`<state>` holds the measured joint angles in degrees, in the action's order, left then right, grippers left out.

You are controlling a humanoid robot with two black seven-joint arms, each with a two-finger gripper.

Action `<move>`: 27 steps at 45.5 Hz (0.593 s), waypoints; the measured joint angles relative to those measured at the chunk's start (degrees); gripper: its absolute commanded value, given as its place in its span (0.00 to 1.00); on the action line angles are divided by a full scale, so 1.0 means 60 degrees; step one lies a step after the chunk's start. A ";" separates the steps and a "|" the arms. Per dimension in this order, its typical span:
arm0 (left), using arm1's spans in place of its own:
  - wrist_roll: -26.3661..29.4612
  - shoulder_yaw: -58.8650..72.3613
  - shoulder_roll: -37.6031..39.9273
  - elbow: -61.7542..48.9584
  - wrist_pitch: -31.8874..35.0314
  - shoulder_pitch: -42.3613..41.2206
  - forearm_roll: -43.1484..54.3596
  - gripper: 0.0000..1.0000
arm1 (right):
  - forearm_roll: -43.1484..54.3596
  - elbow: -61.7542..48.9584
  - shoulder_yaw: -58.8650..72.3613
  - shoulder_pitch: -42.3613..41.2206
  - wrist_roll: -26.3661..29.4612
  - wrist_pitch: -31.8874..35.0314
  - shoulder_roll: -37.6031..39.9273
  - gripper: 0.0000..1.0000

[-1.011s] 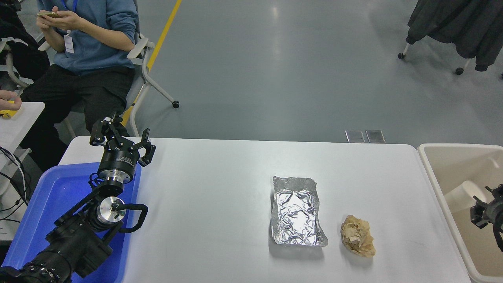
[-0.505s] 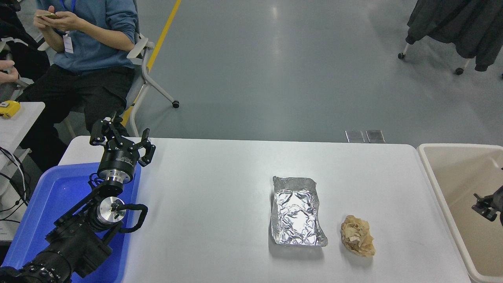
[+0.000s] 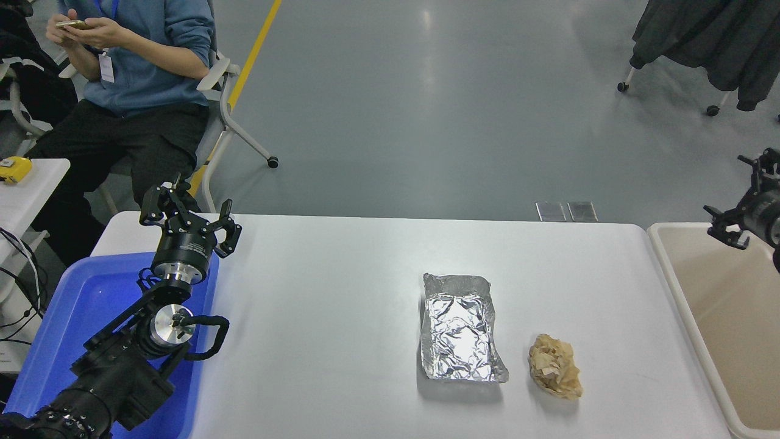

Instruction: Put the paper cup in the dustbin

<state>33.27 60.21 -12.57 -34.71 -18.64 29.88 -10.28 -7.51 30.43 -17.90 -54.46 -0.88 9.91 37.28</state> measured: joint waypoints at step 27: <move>0.0000 0.0000 0.0001 0.0001 -0.0001 0.0000 0.0000 1.00 | 0.5925 0.2051 0.0075 -0.0029 -0.1080 -0.2248 -0.1442 1.00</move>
<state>33.27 60.21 -12.57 -34.71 -18.64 29.88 -10.28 28.03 42.74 -17.45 -54.63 -7.36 -3.58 28.62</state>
